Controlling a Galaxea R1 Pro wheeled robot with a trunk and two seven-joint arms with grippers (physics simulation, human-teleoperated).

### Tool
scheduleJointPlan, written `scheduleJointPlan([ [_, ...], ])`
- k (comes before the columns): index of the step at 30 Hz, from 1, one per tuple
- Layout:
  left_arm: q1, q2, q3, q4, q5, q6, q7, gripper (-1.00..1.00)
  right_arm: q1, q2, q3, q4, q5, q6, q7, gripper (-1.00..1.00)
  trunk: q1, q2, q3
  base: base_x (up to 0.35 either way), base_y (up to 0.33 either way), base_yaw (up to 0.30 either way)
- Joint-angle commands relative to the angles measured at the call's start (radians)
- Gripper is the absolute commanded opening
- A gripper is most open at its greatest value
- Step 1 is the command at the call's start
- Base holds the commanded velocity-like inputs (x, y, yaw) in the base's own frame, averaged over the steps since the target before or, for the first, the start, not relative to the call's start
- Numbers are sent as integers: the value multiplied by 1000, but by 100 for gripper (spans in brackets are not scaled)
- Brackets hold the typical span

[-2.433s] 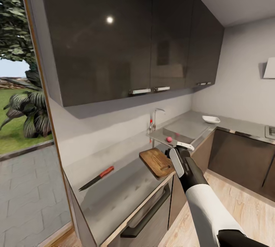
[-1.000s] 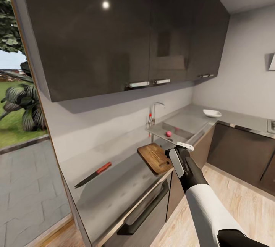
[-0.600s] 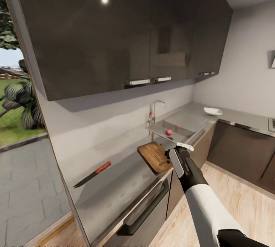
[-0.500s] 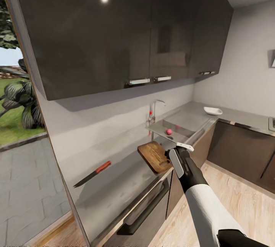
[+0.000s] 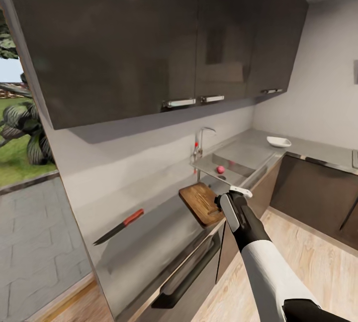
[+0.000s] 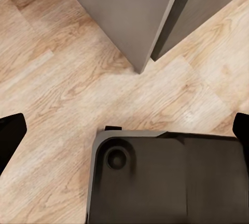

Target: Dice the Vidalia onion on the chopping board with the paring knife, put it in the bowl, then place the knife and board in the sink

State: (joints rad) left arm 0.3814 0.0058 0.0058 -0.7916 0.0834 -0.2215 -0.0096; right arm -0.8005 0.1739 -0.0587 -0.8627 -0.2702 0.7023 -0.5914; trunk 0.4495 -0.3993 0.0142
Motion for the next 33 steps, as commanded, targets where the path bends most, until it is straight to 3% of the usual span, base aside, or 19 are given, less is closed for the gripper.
scheduleJointPlan([
  [1, 1, 0, -1, 0, 9, -1, -1, 100, 0, 1, -1, -1, -10, 0, -8, 100, 0, -1, -2, 48, 0, 0],
  [33, 1, 0, -1, 5, 9, -2, -1, 100, 0, 1, -3, -1, -11, 0, -7, 100, 0, -1, -52, 2, 0, 0],
])
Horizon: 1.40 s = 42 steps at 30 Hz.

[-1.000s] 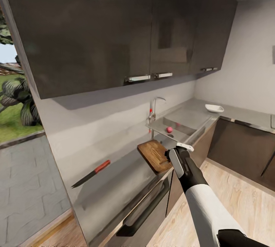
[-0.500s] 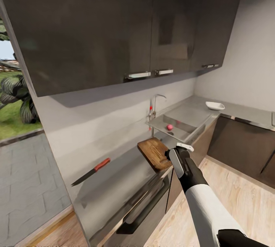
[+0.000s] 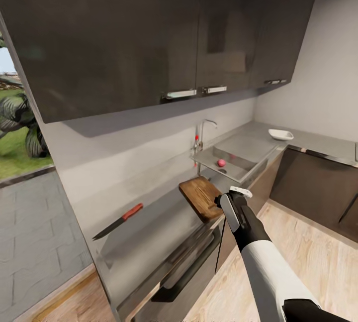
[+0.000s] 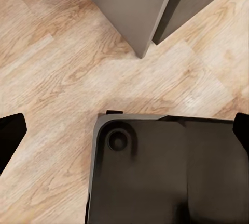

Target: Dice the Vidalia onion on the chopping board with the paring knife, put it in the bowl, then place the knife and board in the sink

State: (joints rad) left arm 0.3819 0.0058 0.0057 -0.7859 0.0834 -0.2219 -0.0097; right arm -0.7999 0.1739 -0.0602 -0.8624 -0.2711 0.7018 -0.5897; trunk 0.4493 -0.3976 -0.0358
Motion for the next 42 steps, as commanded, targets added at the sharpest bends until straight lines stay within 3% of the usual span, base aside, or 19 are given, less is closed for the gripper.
scheduleJointPlan([
  [1, 0, 0, -2, -1, 9, -2, -1, 100, -1, 1, -1, -1, -11, 1, -9, 100, 1, -2, -4, 64, 0, 0],
  [42, 0, 0, -3, 6, 9, -5, -1, 100, -1, 1, -1, -1, -10, 1, -9, 100, 1, -2, -68, 32, 0, 0],
])
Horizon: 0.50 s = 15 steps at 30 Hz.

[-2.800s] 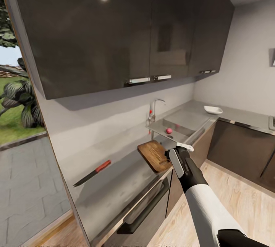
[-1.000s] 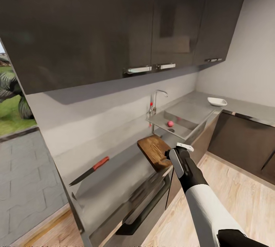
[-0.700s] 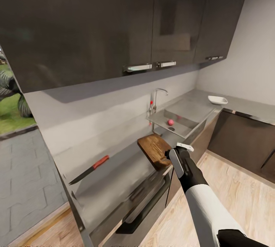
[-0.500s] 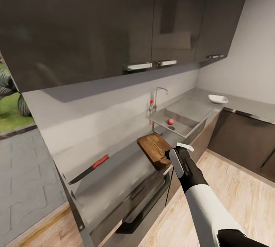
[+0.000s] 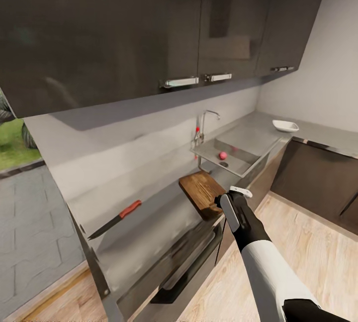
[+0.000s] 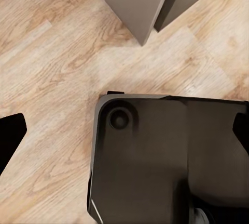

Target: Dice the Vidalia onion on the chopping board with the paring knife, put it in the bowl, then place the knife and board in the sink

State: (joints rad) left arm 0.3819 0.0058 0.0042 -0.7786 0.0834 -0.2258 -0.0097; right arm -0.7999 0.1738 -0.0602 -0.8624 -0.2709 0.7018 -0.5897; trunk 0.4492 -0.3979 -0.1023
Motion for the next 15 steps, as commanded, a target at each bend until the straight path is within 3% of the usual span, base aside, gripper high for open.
scheduleJointPlan([
  [1, 0, 0, -1, -1, 9, -1, -1, 100, -1, 1, -1, -1, -11, 1, -9, 100, 1, -2, -4, 94, 0, 0],
  [8, 0, 0, -1, 0, 9, -1, -1, 100, -1, 1, -1, -1, -11, 1, -9, 100, 1, -2, -15, 140, 0, 0],
  [15, 0, 0, -1, 4, 9, -1, -1, 100, -1, 1, -1, -1, -11, 1, -8, 100, 1, -2, -26, 31, 0, 0],
])
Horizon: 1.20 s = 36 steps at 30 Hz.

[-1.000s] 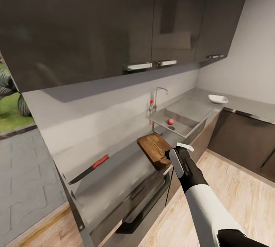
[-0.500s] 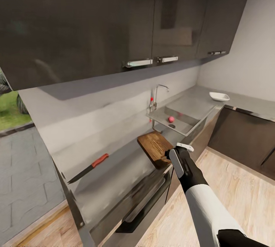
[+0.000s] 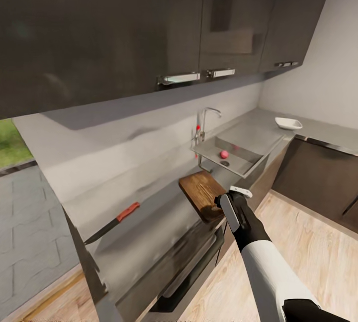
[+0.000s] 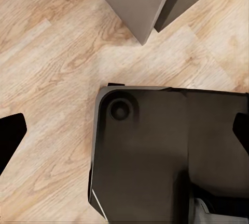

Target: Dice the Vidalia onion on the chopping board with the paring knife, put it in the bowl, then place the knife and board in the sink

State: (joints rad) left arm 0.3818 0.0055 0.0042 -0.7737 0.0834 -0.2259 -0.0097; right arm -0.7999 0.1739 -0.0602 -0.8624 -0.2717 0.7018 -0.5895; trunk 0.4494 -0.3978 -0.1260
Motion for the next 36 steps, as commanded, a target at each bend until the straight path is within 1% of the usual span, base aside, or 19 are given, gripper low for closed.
scheduleJointPlan([
  [1, 0, 0, -1, -1, 9, -1, -1, 100, -1, 1, -1, -1, -10, 1, -8, 100, 1, -2, -4, 3, 0, 0],
  [36, 0, -1, -1, 7, 9, -1, -1, 100, -1, 1, -1, 0, -10, 1, -7, 100, 1, -2, -59, 0, 0, 0],
])
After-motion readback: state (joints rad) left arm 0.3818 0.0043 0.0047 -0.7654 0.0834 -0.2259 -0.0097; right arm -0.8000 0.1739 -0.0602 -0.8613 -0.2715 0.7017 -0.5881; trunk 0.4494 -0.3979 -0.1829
